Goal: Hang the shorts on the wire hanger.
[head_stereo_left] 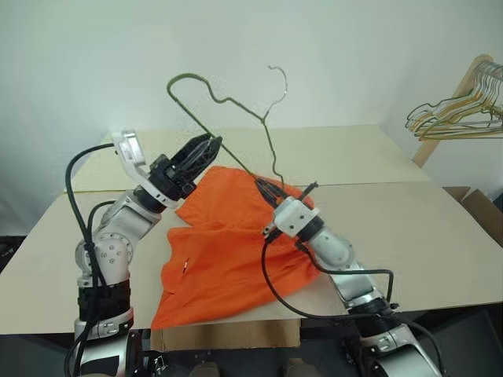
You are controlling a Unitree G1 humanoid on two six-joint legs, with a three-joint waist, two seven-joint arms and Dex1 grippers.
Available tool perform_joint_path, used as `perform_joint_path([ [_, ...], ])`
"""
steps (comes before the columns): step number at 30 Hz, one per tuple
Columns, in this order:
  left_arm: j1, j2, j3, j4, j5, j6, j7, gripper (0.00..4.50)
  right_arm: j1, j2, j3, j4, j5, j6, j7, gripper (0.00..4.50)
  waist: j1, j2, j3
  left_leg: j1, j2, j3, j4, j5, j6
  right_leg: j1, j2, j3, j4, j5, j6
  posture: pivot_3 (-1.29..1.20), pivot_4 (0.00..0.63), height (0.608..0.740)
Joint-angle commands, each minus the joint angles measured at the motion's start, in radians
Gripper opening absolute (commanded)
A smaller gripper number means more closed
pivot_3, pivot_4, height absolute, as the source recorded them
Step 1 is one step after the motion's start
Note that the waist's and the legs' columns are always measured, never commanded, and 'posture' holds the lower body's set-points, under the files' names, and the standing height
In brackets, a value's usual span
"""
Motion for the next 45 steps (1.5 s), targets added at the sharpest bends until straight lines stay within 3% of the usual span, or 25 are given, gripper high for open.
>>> perform_joint_path([
  [1,-0.048,-0.021,0.002,0.003,0.005,-0.027,0.001,2.01,-0.022,-0.008,-0.003,0.011,-0.048,-0.05,-0.035,0.0,0.0,0.0,0.0,0.0,0.0,0.0,0.0,0.0,0.0,0.0,0.0,0.0,0.0,0.0,0.0,0.04,0.0,0.74],
  [7,-0.076,-0.045,0.002,0.031,0.037,-0.027,0.037,0.04,-0.023,0.004,-0.007,0.032,-0.109,-0.058,-0.095,0.0,-0.008,0.0,0.0,0.0,0.0,0.0,0.0,0.0,0.0,0.0,0.0,0.0,0.0,0.0,0.0,0.02,0.0,0.74],
  [15,-0.064,-0.065,-0.032,0.025,0.127,-0.067,0.067,0.01,-0.023,0.043,-0.017,-0.016,-0.139,0.061,-0.106,0.0,-0.024,-0.001,0.0,0.0,0.0,0.0,0.0,0.0,0.0,0.0,0.0,0.0,0.0,0.0,0.0,0.02,0.0,0.74],
  [18,-0.071,-0.07,-0.053,0.044,0.206,-0.113,0.085,0.0,-0.021,0.03,0.003,-0.036,-0.153,0.069,-0.079,0.78,-0.024,-0.001,0.0,0.0,0.0,0.0,0.0,0.0,0.0,0.0,0.0,0.0,0.0,0.0,0.0,0.02,0.0,0.74],
  [24,-0.089,-0.077,-0.045,0.087,0.266,-0.188,0.055,0.0,-0.018,0.044,-0.027,-0.017,-0.151,0.12,-0.112,2.83,-0.028,-0.001,0.0,0.0,0.0,0.0,0.0,0.0,0.0,0.0,0.0,0.0,0.0,0.0,0.0,0.02,0.0,0.74],
  [28,-0.109,-0.037,-0.035,0.11,0.276,-0.208,-0.013,0.0,-0.004,0.009,-0.091,-0.088,0.043,0.291,0.072,4.3,-0.026,-0.001,0.0,-0.001,0.0,0.0,0.0,0.0,0.0,0.0,0.0,0.0,0.0,0.0,0.0,0.02,0.0,0.74],
  [29,-0.113,-0.02,-0.03,0.119,0.269,-0.205,-0.041,0.0,0.004,-0.04,-0.093,-0.159,0.144,0.429,0.215,4.48,-0.026,-0.001,0.0,-0.001,0.0,0.0,0.0,0.0,0.0,0.0,0.0,0.0,-0.001,0.0,0.0,0.02,0.0,0.74],
  [31,-0.115,0.016,-0.018,0.131,0.242,-0.198,-0.113,0.0,-0.001,-0.173,-0.084,-0.29,0.357,0.665,0.503,4.48,-0.023,-0.001,0.0,-0.002,0.0,-0.001,0.0,0.0,0.0,0.0,-0.001,-0.001,-0.002,0.0,0.0,0.01,0.0,0.74],
  [33,-0.118,0.055,0.002,0.143,0.194,-0.179,-0.206,0.0,-0.051,-0.221,-0.161,-0.353,0.549,0.899,0.574,4.48,-0.026,-0.001,0.0,-0.002,0.0,-0.001,0.0,0.0,0.001,0.001,-0.001,-0.002,-0.004,0.0,0.001,0.01,0.0,0.74],
  [38,-0.131,0.131,0.012,0.181,0.131,-0.147,-0.417,0.0,-0.164,-0.345,-0.273,-0.281,0.879,1.243,0.794,4.48,-0.03,-0.001,0.001,-0.001,0.001,-0.001,0.0,-0.001,0.001,0.001,0.001,-0.003,-0.003,0.0,0.001,0.0,0.0,0.74],
  [45,-0.17,0.158,0.002,0.205,0.063,-0.076,-0.566,0.0,-0.284,-0.372,-0.242,-0.112,0.976,1.422,0.868,4.48,-0.028,-0.001,0.001,-0.002,0.001,-0.001,0.0,0.0,0.001,0.0,0.001,-0.003,-0.004,0.0,0.0,0.0,0.0,0.74],
])
